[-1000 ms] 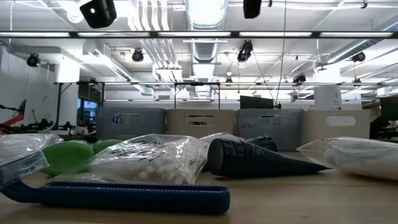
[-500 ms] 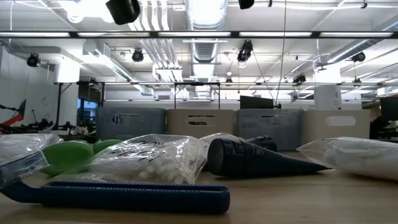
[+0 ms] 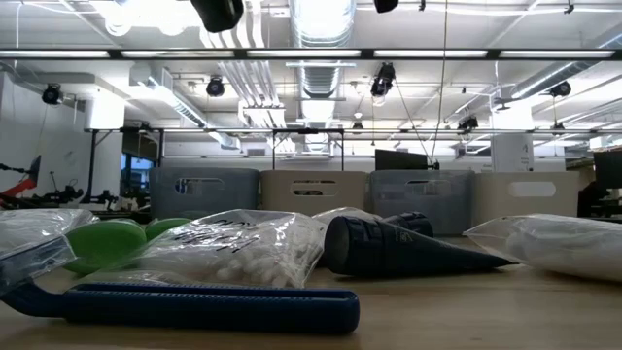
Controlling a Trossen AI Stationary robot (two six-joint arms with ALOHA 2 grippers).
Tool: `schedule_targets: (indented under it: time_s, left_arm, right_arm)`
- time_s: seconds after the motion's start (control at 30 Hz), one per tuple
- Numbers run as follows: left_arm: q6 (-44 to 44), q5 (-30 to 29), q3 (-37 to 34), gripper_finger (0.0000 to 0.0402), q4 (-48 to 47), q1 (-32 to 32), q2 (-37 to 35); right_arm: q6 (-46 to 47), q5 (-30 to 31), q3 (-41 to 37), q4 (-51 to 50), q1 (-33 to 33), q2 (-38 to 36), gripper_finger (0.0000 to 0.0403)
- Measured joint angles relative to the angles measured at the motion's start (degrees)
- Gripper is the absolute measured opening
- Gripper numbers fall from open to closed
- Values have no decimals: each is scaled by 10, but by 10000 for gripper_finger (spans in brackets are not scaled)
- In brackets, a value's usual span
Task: Pick & Place Travel size toiletries
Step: Put the top razor into the white bin
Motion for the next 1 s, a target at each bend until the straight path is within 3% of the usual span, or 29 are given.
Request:
schedule_targets:
  time_s: [0.4, 0.77, 0.9, 1.0]
  left_arm:
    - [2, -2, 0, 28, 2, 2, 0]
    - [12, -11, 0, 28, 3, 8, 0]
    - [17, -13, 0, 42, -2, 9, 0]
    - [9, -26, 0, 65, -5, 9, 0]
  right_arm:
    - [1, 0, 0, 1, 0, 0, 193]
    - [-3, 0, 0, 0, 0, 0, 73]
    - [-3, -1, 0, 1, 0, 0, 34]
    - [-6, 0, -4, -2, 0, -1, 28]
